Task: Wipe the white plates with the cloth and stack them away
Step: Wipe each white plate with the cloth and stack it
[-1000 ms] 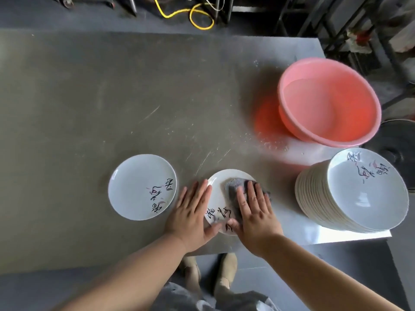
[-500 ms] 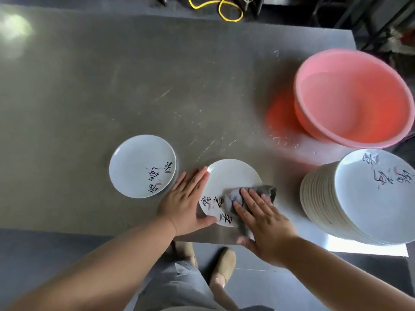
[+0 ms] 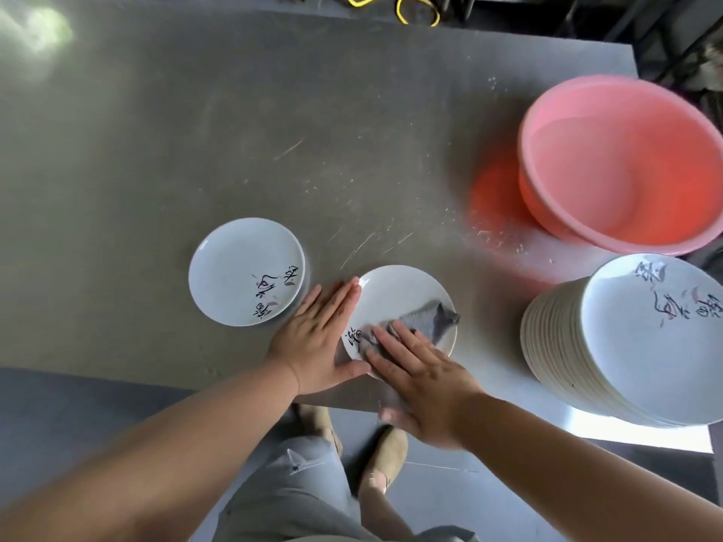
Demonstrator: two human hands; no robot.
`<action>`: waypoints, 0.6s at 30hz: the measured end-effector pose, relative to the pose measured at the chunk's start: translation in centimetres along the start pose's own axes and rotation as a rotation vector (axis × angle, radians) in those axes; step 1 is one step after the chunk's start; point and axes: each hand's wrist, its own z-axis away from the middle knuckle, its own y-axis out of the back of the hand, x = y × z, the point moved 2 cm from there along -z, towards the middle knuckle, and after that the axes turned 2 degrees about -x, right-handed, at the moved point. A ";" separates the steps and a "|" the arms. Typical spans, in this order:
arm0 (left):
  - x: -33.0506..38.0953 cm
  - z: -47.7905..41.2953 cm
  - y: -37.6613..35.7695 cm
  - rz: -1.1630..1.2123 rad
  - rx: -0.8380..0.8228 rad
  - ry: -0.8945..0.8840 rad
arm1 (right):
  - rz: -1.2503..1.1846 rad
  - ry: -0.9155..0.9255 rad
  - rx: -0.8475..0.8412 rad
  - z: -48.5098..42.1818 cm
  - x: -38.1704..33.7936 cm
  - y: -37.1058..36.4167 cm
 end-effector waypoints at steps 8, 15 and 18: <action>-0.1 -0.1 -0.4 0.029 0.013 -0.015 | 0.041 -0.320 0.111 -1.6 5.6 2.7; 0.1 -0.2 0.1 0.022 0.015 -0.016 | 0.066 -0.259 0.142 -5.2 5.4 3.8; 0.0 -0.3 -0.2 0.021 0.013 -0.018 | 0.014 -0.407 0.132 -2.3 5.3 2.1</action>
